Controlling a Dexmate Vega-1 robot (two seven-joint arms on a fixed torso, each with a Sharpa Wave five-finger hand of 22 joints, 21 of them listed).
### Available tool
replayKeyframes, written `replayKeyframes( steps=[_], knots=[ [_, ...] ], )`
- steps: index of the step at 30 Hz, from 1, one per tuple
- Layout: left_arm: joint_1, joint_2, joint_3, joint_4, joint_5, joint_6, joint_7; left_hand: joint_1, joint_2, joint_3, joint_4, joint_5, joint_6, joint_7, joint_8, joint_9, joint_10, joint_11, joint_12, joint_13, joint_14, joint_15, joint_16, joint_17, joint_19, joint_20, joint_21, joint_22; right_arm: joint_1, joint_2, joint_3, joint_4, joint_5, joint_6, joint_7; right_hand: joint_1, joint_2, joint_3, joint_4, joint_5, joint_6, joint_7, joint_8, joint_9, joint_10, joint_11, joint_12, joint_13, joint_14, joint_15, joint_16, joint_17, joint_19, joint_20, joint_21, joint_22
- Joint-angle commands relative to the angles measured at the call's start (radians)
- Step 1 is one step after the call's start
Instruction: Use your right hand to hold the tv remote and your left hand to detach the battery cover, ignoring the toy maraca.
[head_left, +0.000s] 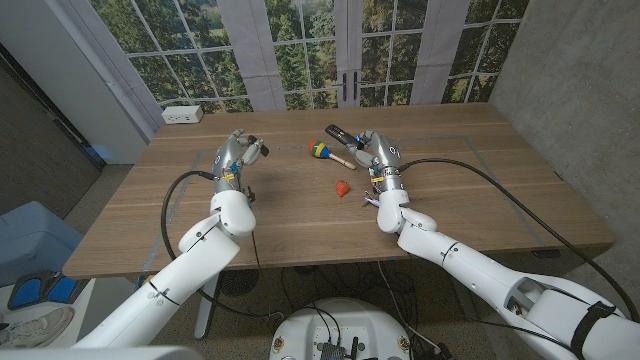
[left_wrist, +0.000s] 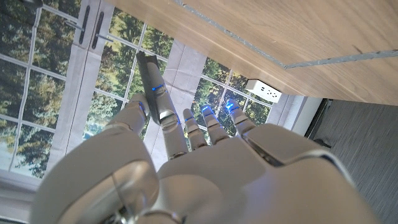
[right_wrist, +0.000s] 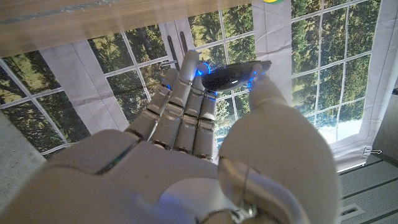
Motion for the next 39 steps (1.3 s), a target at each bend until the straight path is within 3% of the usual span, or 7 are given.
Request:
replayKeyframes(
  steps=[1,10,26,33,39],
  knots=[
    [-0.037,0.054,0.049,-0.053,0.009,0.157,-0.045,-0.006,0.005,-0.005,-0.004,-0.002,0.017,-0.003,-0.004,-0.001,0.016,-0.012,0.013,-0.008,0.005,-0.008,0.006,-0.007,-0.003,-0.001,-0.006,0.0,-0.011,0.007,0.021,-0.009,0.029,-0.077,-0.014,0.074,0.074,0.008,0.004,0.002,0.15,-0.144,0.013,0.007,0.206,-0.197,-0.004,0.005,-0.021,-0.128,-0.007,0.007,-0.005,-0.018,0.011,0.001],
    [-0.064,0.108,0.076,-0.066,-0.017,0.185,-0.109,-0.003,0.002,-0.01,-0.014,-0.003,0.024,0.002,-0.009,-0.007,0.033,-0.014,0.019,-0.026,0.005,-0.007,0.009,-0.025,0.003,-0.003,-0.01,-0.001,-0.009,0.009,0.018,0.002,0.028,-0.147,-0.033,0.076,0.074,0.008,0.002,0.002,0.148,-0.141,0.014,0.008,0.208,-0.194,-0.005,0.005,-0.021,-0.129,-0.01,0.012,-0.006,-0.016,0.013,0.001],
    [-0.093,0.13,0.112,-0.079,-0.035,0.244,-0.122,-0.003,0.006,-0.019,-0.019,-0.003,0.022,0.004,-0.023,-0.016,0.066,-0.015,0.03,-0.052,0.014,-0.011,0.019,-0.048,0.022,-0.01,-0.012,-0.002,0.007,0.007,0.002,0.037,0.023,-0.27,-0.058,0.076,0.076,0.008,0.002,0.0,0.147,-0.139,0.014,0.008,0.21,-0.196,-0.009,0.003,-0.02,-0.128,-0.017,0.021,-0.008,-0.014,0.017,0.0],
    [-0.127,0.159,0.146,-0.078,-0.043,0.283,-0.161,0.001,0.005,-0.021,-0.025,-0.003,0.027,0.013,-0.028,-0.022,0.083,-0.021,0.033,-0.064,0.031,-0.022,0.026,-0.058,0.043,-0.018,-0.009,-0.002,0.013,-0.001,-0.007,0.035,0.036,-0.342,-0.017,0.077,0.076,0.008,0.001,0.0,0.146,-0.141,0.012,0.004,0.211,-0.194,-0.011,0.001,-0.02,-0.129,-0.021,0.025,-0.009,-0.012,0.019,0.0],
    [-0.142,0.157,0.163,-0.069,-0.043,0.296,-0.154,0.009,0.001,-0.022,-0.035,-0.002,0.008,0.021,-0.044,-0.028,0.095,-0.028,0.035,-0.072,0.038,-0.027,0.027,-0.067,0.053,-0.019,-0.011,-0.003,0.021,-0.004,-0.014,0.035,0.045,-0.379,0.001,0.075,0.076,0.008,0.002,-0.001,0.142,-0.141,0.009,0.002,0.204,-0.194,-0.015,0.001,-0.021,-0.127,-0.025,0.027,-0.01,-0.011,0.021,0.0]
  ],
)
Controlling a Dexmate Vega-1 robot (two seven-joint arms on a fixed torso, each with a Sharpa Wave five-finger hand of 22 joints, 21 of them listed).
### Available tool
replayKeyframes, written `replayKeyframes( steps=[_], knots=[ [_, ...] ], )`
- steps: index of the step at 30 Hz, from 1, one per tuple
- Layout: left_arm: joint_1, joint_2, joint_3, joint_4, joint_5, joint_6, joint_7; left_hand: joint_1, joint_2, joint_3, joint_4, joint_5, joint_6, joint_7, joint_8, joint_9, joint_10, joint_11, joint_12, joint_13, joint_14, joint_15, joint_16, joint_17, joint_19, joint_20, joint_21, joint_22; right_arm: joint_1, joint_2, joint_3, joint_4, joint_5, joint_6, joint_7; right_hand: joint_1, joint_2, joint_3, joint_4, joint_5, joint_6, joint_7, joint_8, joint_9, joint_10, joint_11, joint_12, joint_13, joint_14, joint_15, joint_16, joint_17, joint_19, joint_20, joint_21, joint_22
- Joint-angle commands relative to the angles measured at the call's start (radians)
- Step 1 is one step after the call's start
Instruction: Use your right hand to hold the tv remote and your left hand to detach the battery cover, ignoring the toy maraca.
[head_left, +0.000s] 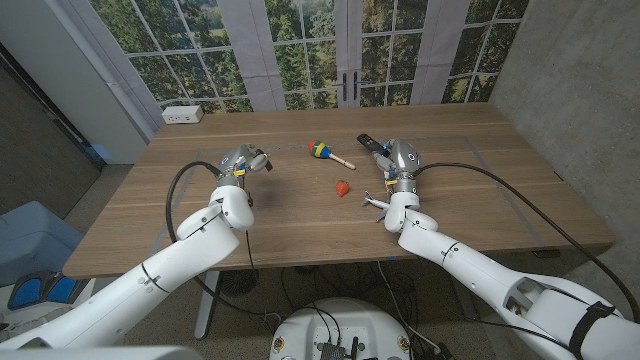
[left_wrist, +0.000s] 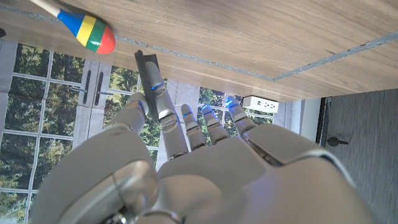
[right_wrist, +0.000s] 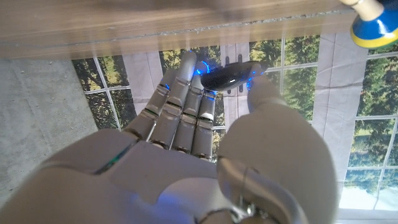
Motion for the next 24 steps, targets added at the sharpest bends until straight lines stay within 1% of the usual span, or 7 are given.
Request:
replayKeyframes(
  steps=[1,2,5,18,20,23,24],
  knots=[
    [-0.038,0.02,0.043,0.011,-0.008,0.036,-0.017,0.009,-0.002,-0.002,-0.011,-0.002,-0.004,-0.002,-0.005,-0.002,0.015,-0.004,0.005,-0.002,0.012,-0.033,0.008,-0.002,0.016,0.0,-0.003,0.002,0.015,-0.006,-0.017,0.009,0.013,-0.096,0.033,0.075,0.077,0.009,0.002,0.004,0.141,-0.14,0.004,0.001,0.194,-0.203,-0.004,0.002,-0.015,-0.125,-0.005,0.002,-0.005,-0.005,0.005,-0.001],
    [-0.05,0.014,0.057,0.014,0.003,0.058,-0.012,0.009,-0.011,-0.009,-0.014,-0.001,0.004,-0.012,-0.007,-0.006,0.031,-0.015,0.009,-0.006,0.025,-0.04,0.012,-0.007,0.027,-0.003,-0.002,0.001,0.018,-0.005,-0.019,0.011,0.014,-0.104,0.037,0.072,0.076,0.009,0.003,0.004,0.14,-0.141,0.004,0.0,0.194,-0.204,-0.006,0.0,-0.02,-0.123,-0.01,0.0,-0.006,-0.006,0.006,-0.001],
    [-0.066,0.012,0.076,0.016,0.011,0.085,-0.013,0.016,-0.019,-0.016,-0.023,0.001,0.014,-0.018,-0.01,-0.012,0.053,-0.029,0.014,-0.011,0.036,-0.048,0.013,-0.014,0.049,-0.014,0.0,0.001,0.023,-0.004,-0.026,0.015,0.016,-0.12,0.043,0.072,0.077,0.011,0.004,0.003,0.139,-0.141,0.002,-0.001,0.194,-0.204,-0.007,-0.001,-0.024,-0.124,-0.017,-0.001,-0.007,-0.007,0.006,-0.001],
    [-0.101,0.016,0.104,0.045,-0.006,0.093,-0.035,0.063,-0.037,-0.013,-0.047,0.002,0.049,-0.013,-0.011,-0.027,0.079,-0.043,0.016,-0.016,0.06,-0.059,0.013,-0.025,0.069,-0.02,-0.004,-0.001,0.057,-0.001,-0.055,0.034,0.04,-0.188,0.112,0.069,0.078,0.01,0.004,-0.002,0.139,-0.142,0.0,-0.006,0.197,-0.203,-0.011,-0.007,-0.021,-0.126,-0.022,0.003,-0.017,0.001,0.006,-0.001],
    [-0.122,0.015,0.125,0.048,0.0,0.127,-0.045,0.07,-0.04,-0.012,-0.049,0.001,0.049,-0.012,-0.013,-0.029,0.079,-0.043,0.015,-0.017,0.06,-0.059,0.012,-0.026,0.069,-0.02,-0.006,-0.001,0.065,0.0,-0.063,0.041,0.042,-0.198,0.125,0.07,0.077,0.01,0.003,-0.003,0.14,-0.142,0.0,-0.007,0.197,-0.202,-0.012,-0.008,-0.02,-0.126,-0.023,0.004,-0.02,0.002,0.005,-0.002],
    [-0.134,0.023,0.144,0.053,0.01,0.134,-0.047,0.086,-0.045,-0.009,-0.053,0.0,0.047,-0.013,-0.016,-0.031,0.079,-0.043,0.013,-0.017,0.06,-0.057,0.01,-0.027,0.07,-0.018,-0.008,-0.001,0.069,0.001,-0.066,0.045,0.048,-0.2,0.129,0.071,0.078,0.01,0.002,-0.005,0.138,-0.142,-0.001,-0.007,0.197,-0.203,-0.013,-0.01,-0.02,-0.126,-0.023,0.005,-0.023,0.006,0.005,-0.002],
    [-0.147,0.025,0.167,0.059,0.027,0.148,-0.043,0.1,-0.048,-0.006,-0.055,0.0,0.041,-0.014,-0.02,-0.034,0.079,-0.043,0.012,-0.018,0.061,-0.057,0.009,-0.028,0.07,-0.018,-0.011,-0.002,0.072,0.004,-0.068,0.05,0.048,-0.201,0.128,0.072,0.078,0.01,0.001,-0.005,0.137,-0.143,-0.002,-0.008,0.197,-0.202,-0.014,-0.011,-0.02,-0.126,-0.024,0.006,-0.025,0.008,0.004,-0.002]
  ],
)
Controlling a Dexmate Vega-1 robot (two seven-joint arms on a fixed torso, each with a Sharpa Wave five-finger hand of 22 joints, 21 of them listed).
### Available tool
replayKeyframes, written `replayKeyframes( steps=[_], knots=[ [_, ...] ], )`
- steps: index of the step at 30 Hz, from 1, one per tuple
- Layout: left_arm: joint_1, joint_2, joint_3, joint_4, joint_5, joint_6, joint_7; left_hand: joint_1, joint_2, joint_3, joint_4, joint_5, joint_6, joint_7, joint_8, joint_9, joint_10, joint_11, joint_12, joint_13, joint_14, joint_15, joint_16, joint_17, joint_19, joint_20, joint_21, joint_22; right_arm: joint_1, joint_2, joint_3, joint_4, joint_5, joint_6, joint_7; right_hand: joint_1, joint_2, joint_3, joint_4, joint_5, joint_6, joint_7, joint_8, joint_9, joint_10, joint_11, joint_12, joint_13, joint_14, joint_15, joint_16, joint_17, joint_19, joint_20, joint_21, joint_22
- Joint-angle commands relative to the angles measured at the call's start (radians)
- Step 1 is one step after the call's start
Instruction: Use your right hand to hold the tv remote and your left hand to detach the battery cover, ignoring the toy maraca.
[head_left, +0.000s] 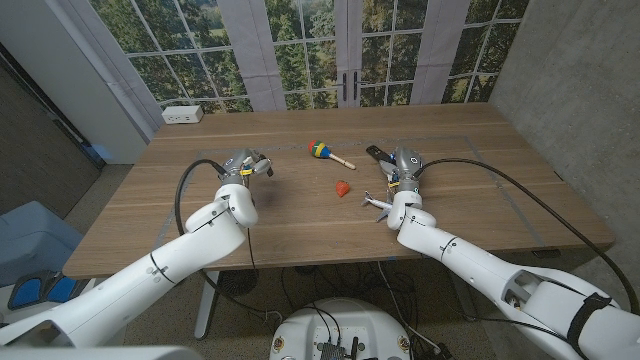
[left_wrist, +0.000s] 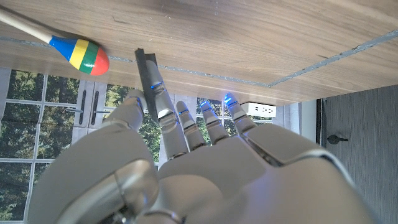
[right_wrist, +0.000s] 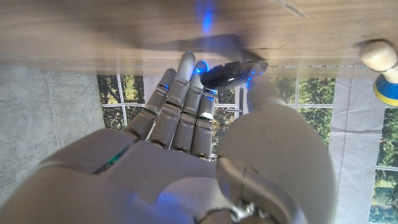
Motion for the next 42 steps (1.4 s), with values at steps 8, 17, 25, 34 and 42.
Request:
replayKeyframes(
  steps=[8,17,25,34,42],
  knots=[
    [-0.097,0.023,0.107,0.032,0.021,0.093,-0.058,0.101,-0.051,-0.003,-0.007,-0.003,-0.061,-0.013,-0.047,-0.011,-0.012,0.014,-0.01,0.001,-0.003,-0.041,-0.009,0.0,0.003,0.013,-0.026,0.001,0.032,0.004,-0.029,0.025,0.026,-0.041,0.039,0.072,0.079,0.012,0.0,-0.008,0.135,-0.143,-0.004,0.0,0.195,-0.183,-0.007,-0.005,-0.005,-0.125,-0.005,0.01,-0.011,0.005,0.005,0.003],
    [-0.226,0.065,0.191,0.021,-0.045,0.227,-0.231,0.067,-0.102,-0.071,0.025,-0.005,-0.153,0.043,-0.114,-0.026,-0.067,0.059,-0.024,0.002,-0.038,-0.017,-0.014,0.008,-0.028,0.031,-0.064,0.004,0.034,0.001,-0.03,0.024,0.031,-0.036,0.034,0.072,0.08,0.011,-0.001,-0.014,0.135,-0.141,-0.006,-0.003,0.194,-0.184,-0.007,-0.003,-0.002,-0.124,-0.005,0.016,-0.012,0.007,0.006,0.002],
    [-0.332,0.121,0.29,0.019,-0.085,0.254,-0.324,-0.023,-0.137,-0.135,0.045,-0.004,-0.261,0.077,-0.202,-0.045,-0.15,0.094,-0.031,0.003,-0.109,0.022,-0.019,0.012,-0.083,0.052,-0.109,0.007,0.036,-0.001,-0.035,0.023,0.031,-0.035,0.033,0.073,0.08,0.011,-0.002,-0.019,0.135,-0.141,-0.007,-0.005,0.196,-0.182,-0.01,-0.006,-0.001,-0.125,-0.007,0.02,-0.012,0.009,0.007,0.002],
    [-0.274,0.144,0.24,-0.009,-0.1,0.183,-0.259,-0.084,-0.155,-0.171,0.039,0.002,-0.603,0.004,-0.336,-0.058,-0.261,0.134,-0.034,0.003,-0.164,0.049,-0.018,0.011,-0.106,0.074,-0.148,0.01,0.03,-0.01,-0.038,0.009,0.026,-0.03,0.027,0.067,0.078,0.01,0.0,-0.033,0.097,-0.152,-0.026,-0.008,0.154,-0.174,-0.035,-0.017,-0.009,-0.12,-0.016,0.024,-0.015,0.019,0.009,0.002],
    [-0.207,0.147,0.189,-0.019,-0.087,0.109,-0.192,-0.101,-0.152,-0.176,0.038,0.003,-0.718,-0.013,-0.336,-0.059,-0.326,0.123,-0.037,0.003,-0.188,0.058,-0.018,0.011,-0.118,0.085,-0.16,0.011,0.019,-0.032,-0.035,-0.019,0.024,-0.017,0.041,-0.165,0.004,-0.078,0.061,-0.061,-0.244,-0.112,-0.201,-0.029,-0.173,-0.107,-0.229,-0.09,-0.198,-0.063,-0.139,-0.038,-0.052,0.094,-0.005,0.002]
  ],
)
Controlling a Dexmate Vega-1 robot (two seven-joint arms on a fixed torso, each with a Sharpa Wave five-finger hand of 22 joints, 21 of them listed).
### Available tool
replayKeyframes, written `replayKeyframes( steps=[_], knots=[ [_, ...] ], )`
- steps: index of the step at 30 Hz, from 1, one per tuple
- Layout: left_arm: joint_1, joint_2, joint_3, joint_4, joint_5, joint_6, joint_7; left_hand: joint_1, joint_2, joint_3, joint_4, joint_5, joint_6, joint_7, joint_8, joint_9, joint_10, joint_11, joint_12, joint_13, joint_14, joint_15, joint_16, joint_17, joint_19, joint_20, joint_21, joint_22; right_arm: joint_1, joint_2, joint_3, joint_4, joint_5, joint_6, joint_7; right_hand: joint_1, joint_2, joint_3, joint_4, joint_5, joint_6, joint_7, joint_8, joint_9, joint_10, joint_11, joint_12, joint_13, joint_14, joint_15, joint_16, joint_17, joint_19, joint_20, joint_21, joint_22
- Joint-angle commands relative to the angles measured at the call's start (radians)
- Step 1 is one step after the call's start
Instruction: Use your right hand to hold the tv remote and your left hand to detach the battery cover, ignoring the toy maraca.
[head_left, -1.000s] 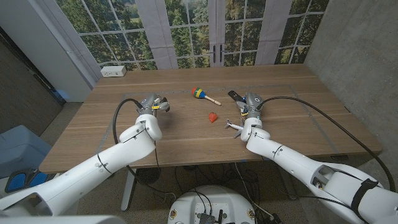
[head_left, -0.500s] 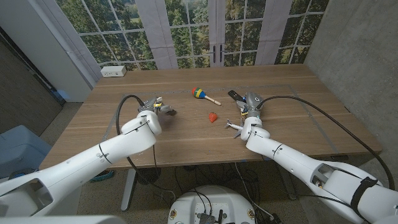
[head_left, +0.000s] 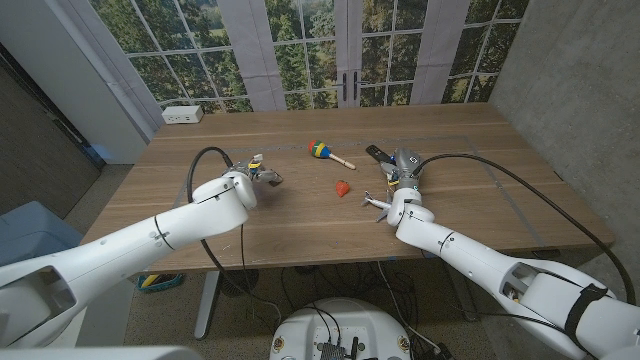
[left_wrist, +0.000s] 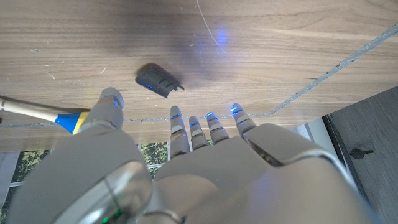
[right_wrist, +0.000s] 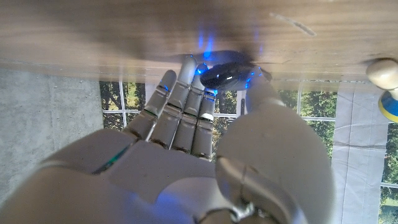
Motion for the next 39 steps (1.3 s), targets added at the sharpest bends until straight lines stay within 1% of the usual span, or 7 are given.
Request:
replayKeyframes(
  steps=[1,4,9,15,20,33,39],
  knots=[
    [0.081,0.022,-0.066,-0.02,-0.002,-0.101,0.081,-0.017,0.002,-0.008,-0.001,0.003,-0.093,-0.013,-0.005,0.0,-0.046,0.002,-0.002,0.003,-0.018,0.002,0.001,0.004,-0.012,0.006,-0.011,0.005,-0.014,-0.026,0.004,-0.038,-0.005,0.02,0.011,-0.152,-0.047,-0.054,0.026,0.006,-0.184,0.01,-0.109,-0.01,-0.157,-0.012,-0.127,-0.042,-0.12,-0.064,-0.077,-0.06,-0.023,0.041,-0.01,0.002],
    [0.105,0.025,-0.087,-0.019,-0.002,-0.138,0.093,-0.034,-0.001,-0.014,0.0,0.003,-0.173,-0.026,-0.003,-0.001,-0.086,0.006,-0.003,0.003,-0.044,0.006,-0.001,0.004,-0.017,0.004,-0.015,0.006,-0.017,-0.033,0.007,-0.051,0.0,0.021,0.026,-0.229,-0.067,-0.09,0.035,0.015,-0.284,0.028,-0.162,-0.011,-0.298,0.017,-0.222,-0.067,-0.218,-0.025,-0.118,-0.096,-0.05,0.066,-0.031,0.002],
    [0.158,0.036,-0.143,-0.018,-0.021,-0.226,0.107,-0.11,0.019,-0.031,0.027,0.005,-0.335,-0.064,-0.003,-0.005,-0.155,0.018,-0.001,0.002,-0.172,0.018,-0.012,0.005,-0.065,-0.036,-0.031,0.009,-0.026,-0.063,0.035,-0.114,0.056,0.02,0.124,-0.348,-0.089,-0.145,0.066,0.029,-0.415,0.064,-0.22,-0.011,-0.397,0.058,-0.3,-0.089,-0.307,0.024,-0.145,-0.131,-0.119,0.106,-0.076,0.003],
    [0.232,0.031,-0.214,0.003,-0.035,-0.352,0.153,-0.184,0.05,-0.041,0.055,0.008,-0.435,-0.065,-0.001,-0.008,-0.232,0.022,-0.005,0.0,-0.238,0.001,-0.012,0.004,-0.119,-0.087,-0.041,0.008,-0.052,-0.087,0.071,-0.133,0.103,0.119,0.138,-0.468,-0.092,-0.197,0.106,0.042,-0.5,0.084,-0.242,-0.012,-0.536,0.113,-0.353,-0.114,-0.454,0.076,-0.17,-0.169,-0.202,0.148,-0.135,0.002],
    [0.302,0.011,-0.274,0.031,-0.041,-0.482,0.212,-0.248,0.096,-0.041,0.08,0.015,-0.49,-0.054,0.003,-0.01,-0.271,0.024,-0.001,-0.004,-0.32,-0.016,-0.014,-0.002,-0.165,-0.124,-0.043,0.004,-0.084,-0.105,0.112,-0.129,0.146,0.262,0.122,-0.506,-0.089,-0.213,0.115,0.046,-0.545,0.077,-0.246,-0.014,-0.605,0.122,-0.358,-0.132,-0.54,0.099,-0.179,-0.192,-0.231,0.156,-0.163,0.001],
    [0.432,-0.033,-0.401,0.173,-0.091,-0.963,0.259,-0.349,0.163,-0.038,0.127,0.029,-0.49,-0.012,0.02,-0.014,-0.289,0.003,0.01,-0.01,-0.304,-0.1,0.004,-0.01,-0.075,-0.253,-0.011,-0.005,-0.133,-0.111,0.208,-0.058,0.285,0.639,0.162,-0.525,-0.049,-0.207,0.11,0.044,-0.551,0.033,-0.232,-0.023,-0.637,0.108,-0.347,-0.186,-0.648,0.091,-0.18,-0.267,-0.246,0.014,-0.211,-0.008],
    [0.475,-0.092,-0.462,0.257,-0.181,-1.184,0.232,-0.395,0.218,-0.001,0.196,0.053,-0.431,0.006,0.027,-0.015,-0.233,-0.002,0.022,-0.012,-0.245,-0.113,0.012,-0.011,-0.008,-0.272,0.0,-0.007,-0.147,-0.097,0.265,-0.005,0.408,0.823,0.256,-0.558,0.059,-0.172,0.139,0.037,-0.509,0.04,-0.227,-0.029,-0.614,0.095,-0.341,-0.232,-0.661,0.041,-0.175,-0.331,-0.26,-0.058,-0.25,-0.012]
  ],
)
